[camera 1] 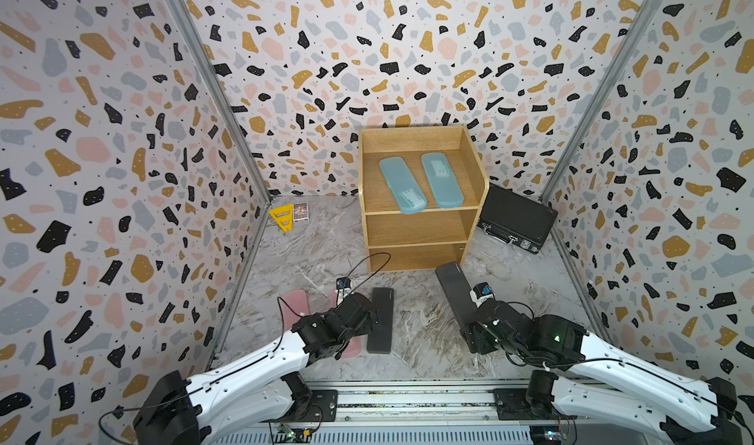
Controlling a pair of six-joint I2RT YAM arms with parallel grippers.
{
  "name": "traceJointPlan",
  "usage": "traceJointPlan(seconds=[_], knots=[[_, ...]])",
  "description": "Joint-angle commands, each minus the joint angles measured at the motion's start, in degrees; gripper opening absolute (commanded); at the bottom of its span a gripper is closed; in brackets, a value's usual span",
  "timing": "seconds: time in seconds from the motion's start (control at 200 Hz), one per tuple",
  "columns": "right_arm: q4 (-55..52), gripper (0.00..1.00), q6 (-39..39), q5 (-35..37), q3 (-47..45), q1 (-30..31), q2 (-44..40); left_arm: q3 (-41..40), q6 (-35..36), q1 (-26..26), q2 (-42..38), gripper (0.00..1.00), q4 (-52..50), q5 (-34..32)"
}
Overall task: Place the pencil cases on the shelf according to color
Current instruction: Place the pencil case on the shelf.
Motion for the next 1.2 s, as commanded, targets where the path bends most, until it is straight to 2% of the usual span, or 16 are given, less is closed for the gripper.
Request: traceJointPlan(seconds=[0.0,0.29,0.571,0.756,0.926,1.196], knots=[[-0.51,0.47,-0.68,2.83,3.65,0.0,-0.38,-0.55,-0.38,-0.16,-0.32,1.0,0.58,-1.01],[-0.53,0.5,-2.93,5.79,10.03,-0.52,6.55,-0.44,-0.03,-0.19,-0.36,1.0,0.29,-0.92],[0.18,0.5,-5.91,6.41,21.31,-5.79,18.61,-0.37,0.16,-0.12,-1.62,1.0,-0.06,-0.74],[3.24,0.5,-8.43,1.7,25.52,-11.47,23.11,-0.63,0.31,-0.16,-2.27,1.0,0.03,-0.66],[4.74,0.5,-9.85,-0.39,29.22,-13.93,27.97,-0.4,0.67,-0.16,-1.37,1.0,0.44,-0.47],[9.04,0.5,-10.11,-2.43,30.25,-17.65,31.77,-0.18,1.18,-0.15,0.35,1.0,2.35,0.31]])
